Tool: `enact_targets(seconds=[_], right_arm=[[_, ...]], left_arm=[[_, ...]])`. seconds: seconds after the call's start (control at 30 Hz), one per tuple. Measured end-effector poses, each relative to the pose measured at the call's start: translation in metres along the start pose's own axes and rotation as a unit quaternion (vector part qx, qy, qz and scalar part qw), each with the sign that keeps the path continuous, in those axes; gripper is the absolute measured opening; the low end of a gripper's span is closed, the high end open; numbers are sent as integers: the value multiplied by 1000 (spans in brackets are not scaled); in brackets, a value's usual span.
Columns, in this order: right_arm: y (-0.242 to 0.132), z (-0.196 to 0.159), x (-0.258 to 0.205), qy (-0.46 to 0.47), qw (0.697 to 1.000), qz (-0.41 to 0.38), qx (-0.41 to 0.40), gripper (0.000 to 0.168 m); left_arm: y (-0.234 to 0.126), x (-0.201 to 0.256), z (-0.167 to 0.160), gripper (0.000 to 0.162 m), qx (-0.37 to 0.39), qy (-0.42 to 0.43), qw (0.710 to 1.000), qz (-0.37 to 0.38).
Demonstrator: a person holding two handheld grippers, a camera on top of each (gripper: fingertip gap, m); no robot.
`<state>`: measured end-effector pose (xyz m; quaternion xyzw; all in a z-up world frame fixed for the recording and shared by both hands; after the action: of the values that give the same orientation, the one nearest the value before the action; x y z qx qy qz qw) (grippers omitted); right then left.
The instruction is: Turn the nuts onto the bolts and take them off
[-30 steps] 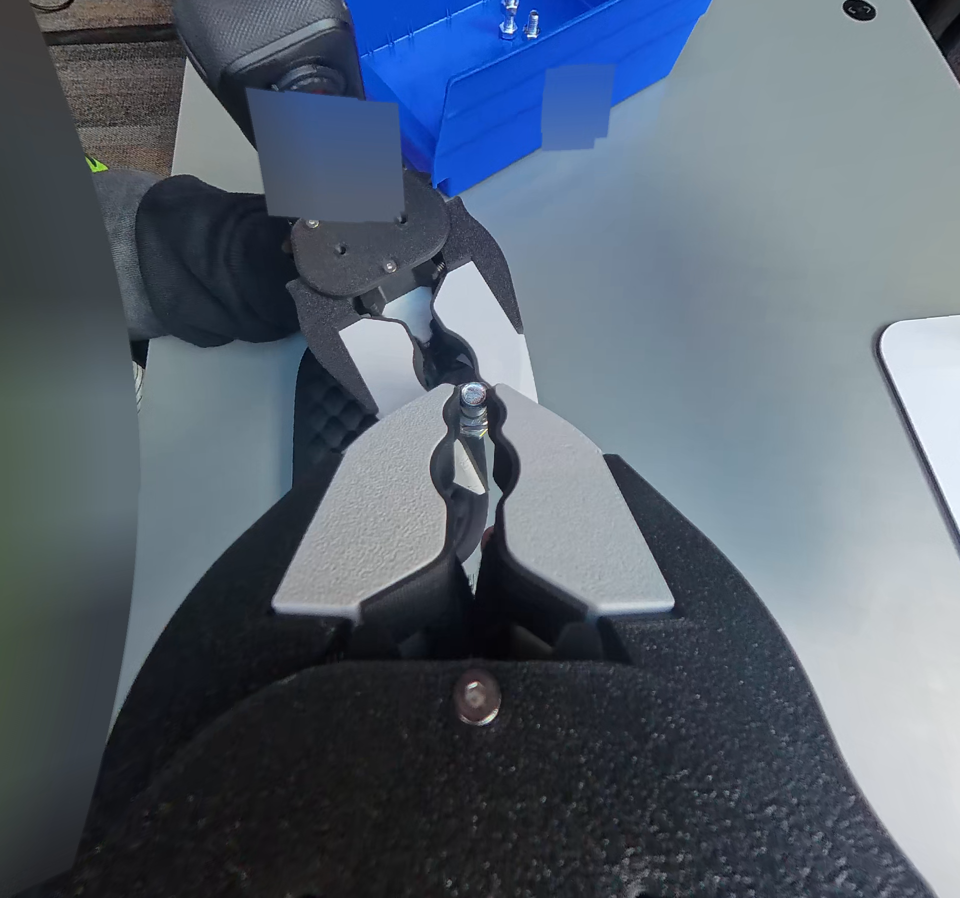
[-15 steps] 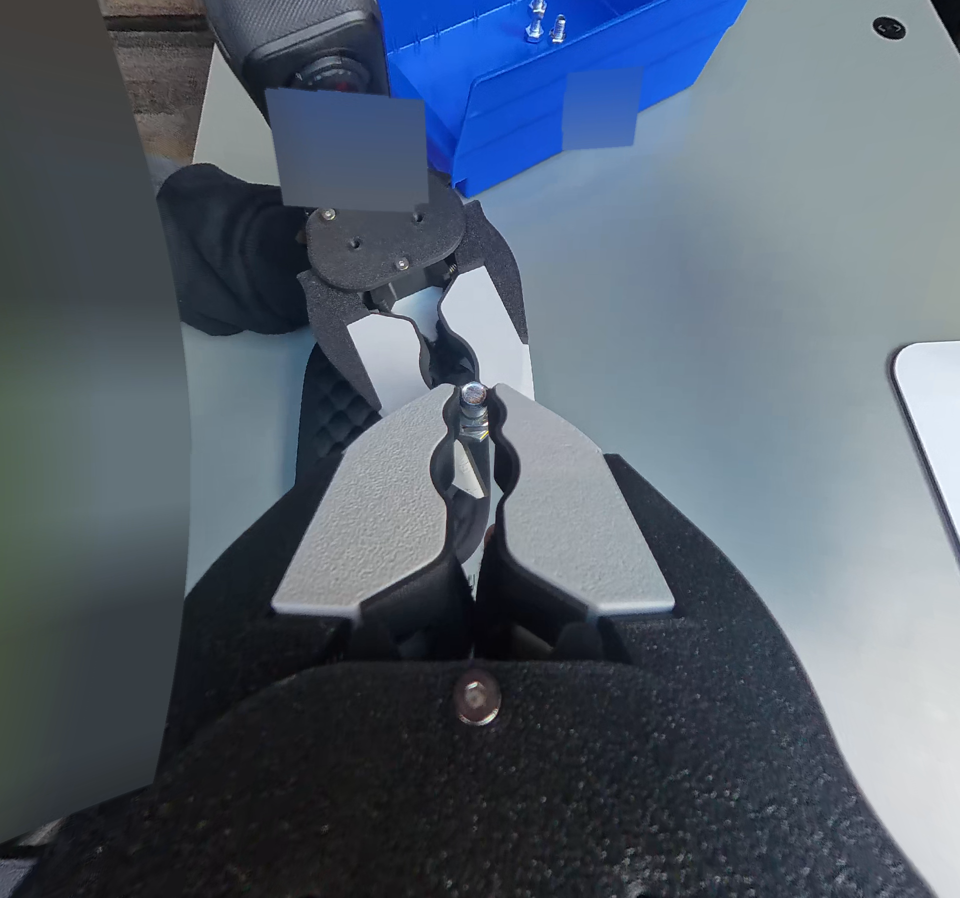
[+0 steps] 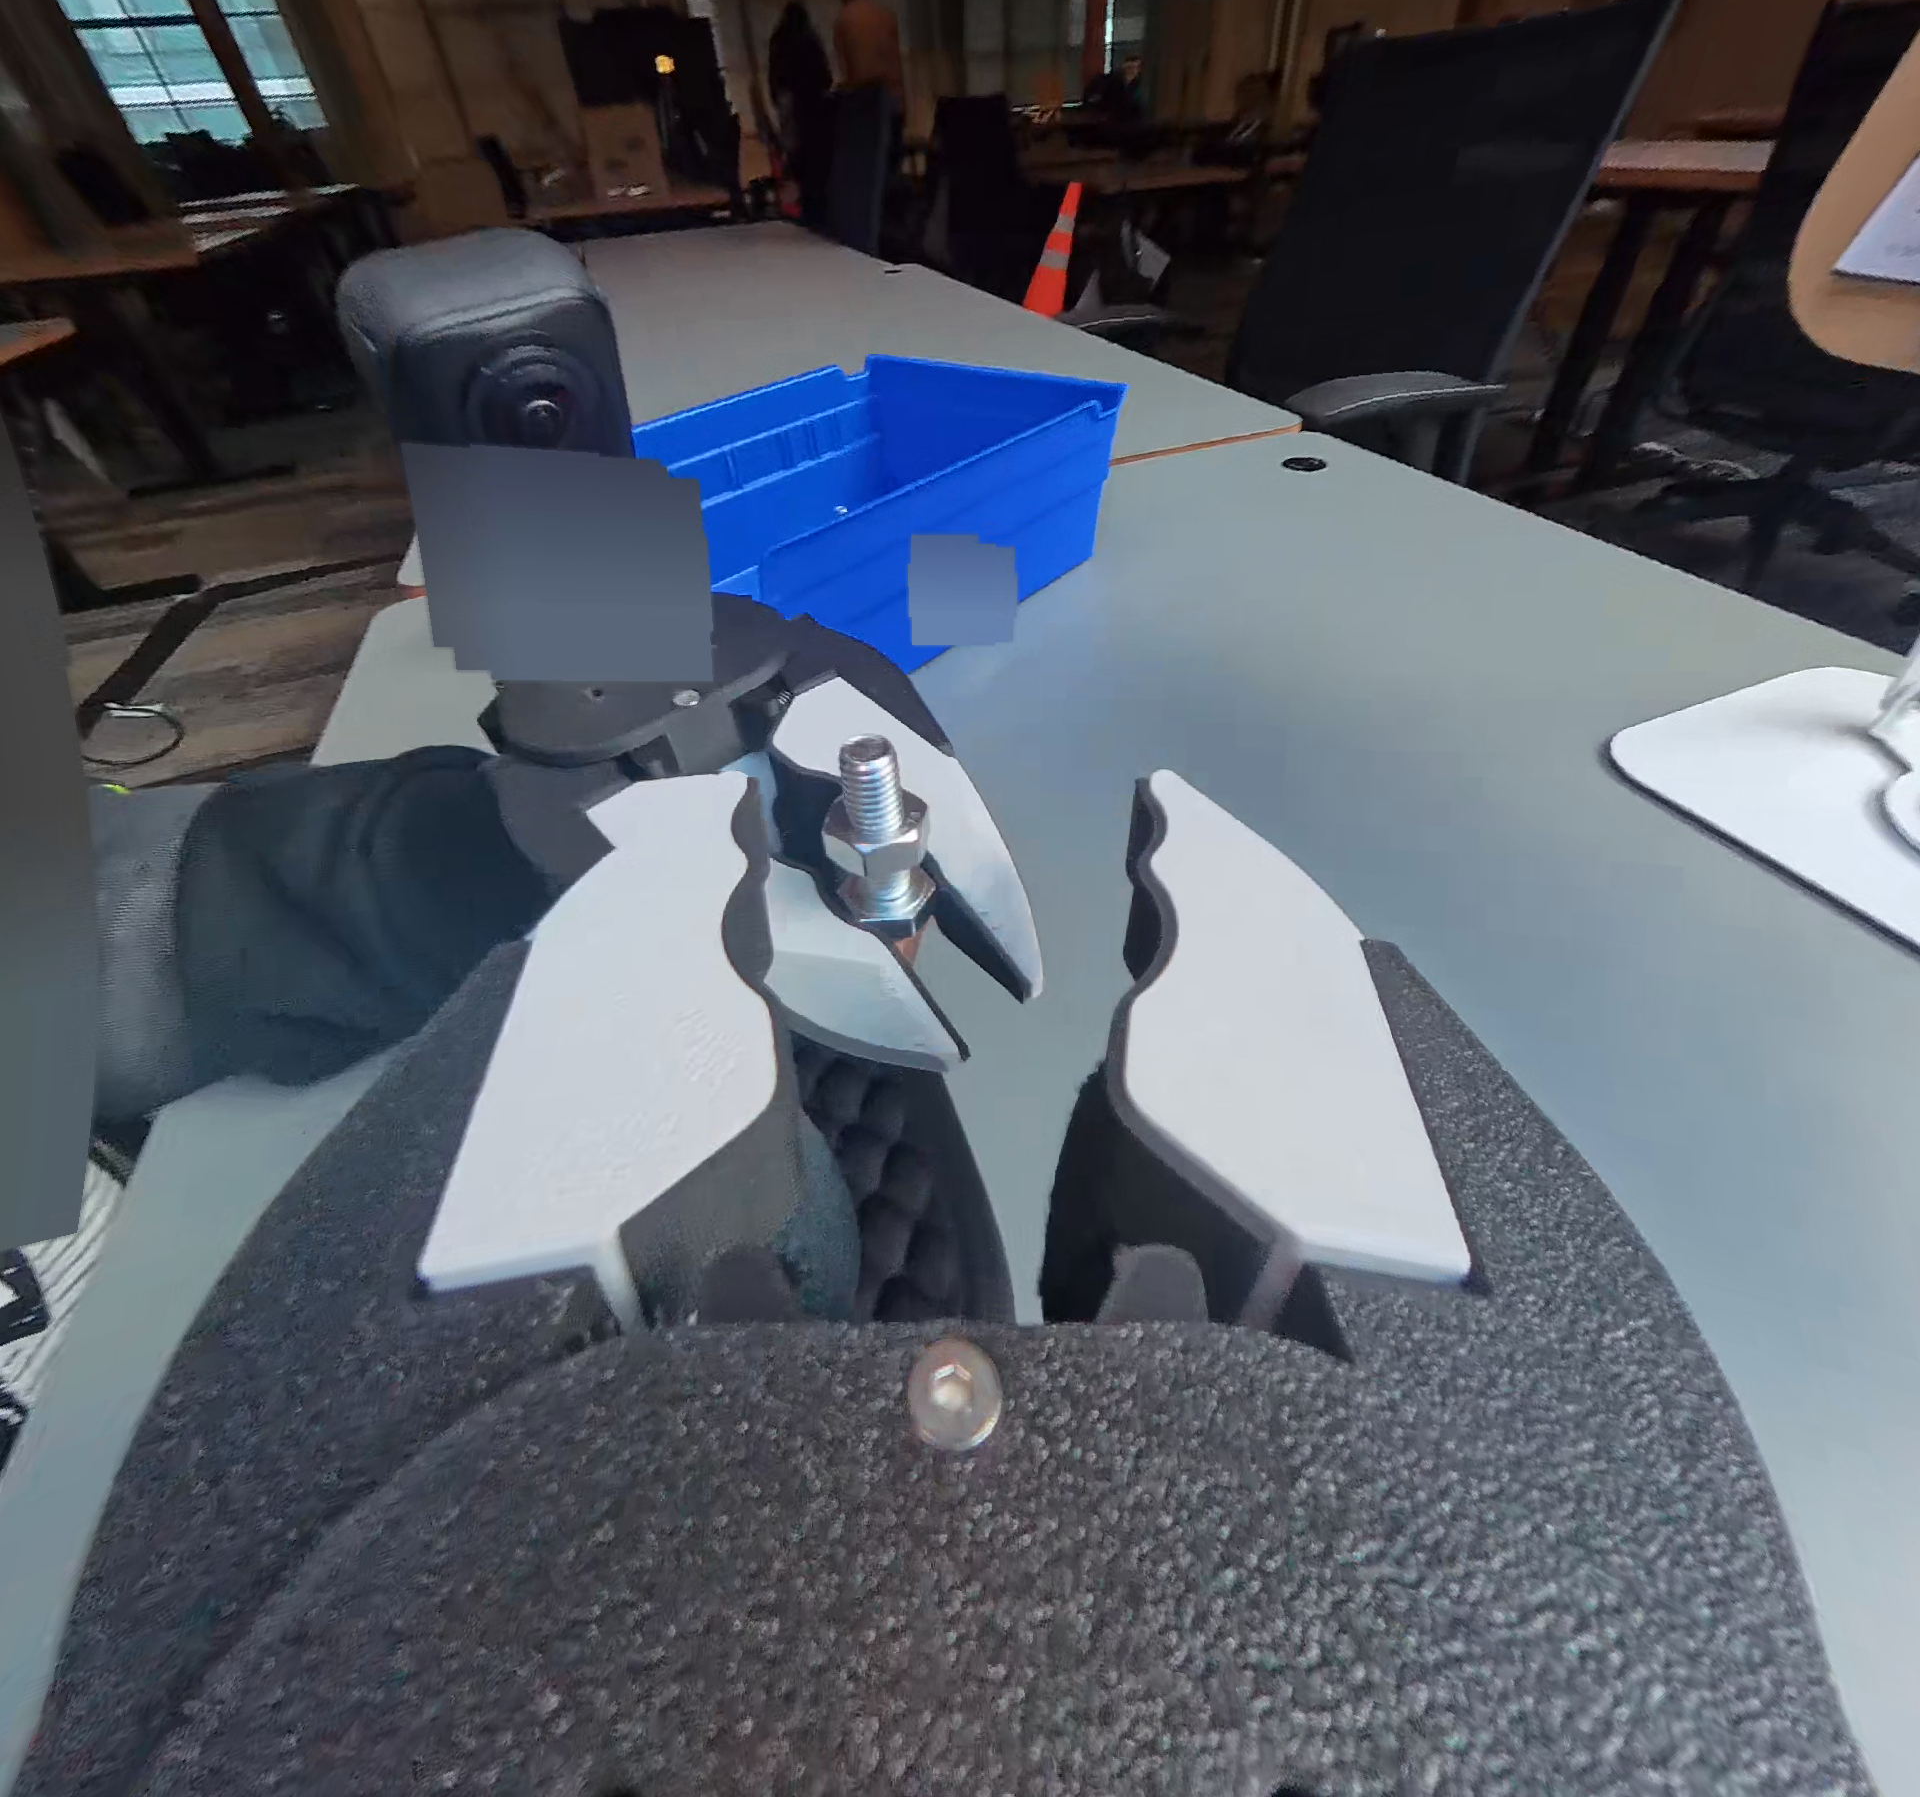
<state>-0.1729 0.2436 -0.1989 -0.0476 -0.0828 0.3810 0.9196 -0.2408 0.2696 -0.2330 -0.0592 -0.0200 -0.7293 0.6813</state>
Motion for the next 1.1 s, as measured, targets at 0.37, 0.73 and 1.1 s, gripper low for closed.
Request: enact_targets(seconds=[0.37, 0.73, 1.1], right_arm=[[-6, -10, 3, -13, 999, -38, 13, 58], [-30, -10, 9, -27, 996, -70, 41, 8], [0, -10, -4, -6, 998, -32, 55, 62]], left_arm=[[-1, -1, 0, 15, 1, -11, 1000, -5], [-1, -2, -1, 15, 1, -15, 1000, -8], [-1, -2, -2, 15, -3, -11, 1000, -8]])
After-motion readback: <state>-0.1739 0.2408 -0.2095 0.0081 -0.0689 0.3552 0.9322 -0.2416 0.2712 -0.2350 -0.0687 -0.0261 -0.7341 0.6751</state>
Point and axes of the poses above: each gripper's, where its closed fingertips meet, y out along the fingers, z out of its top, x = y × z across the jaws, the point moved 6 cm from there along -y, back along the fingers, and after that the axes turned 10 degrees about -y, right-handed, at the moved point
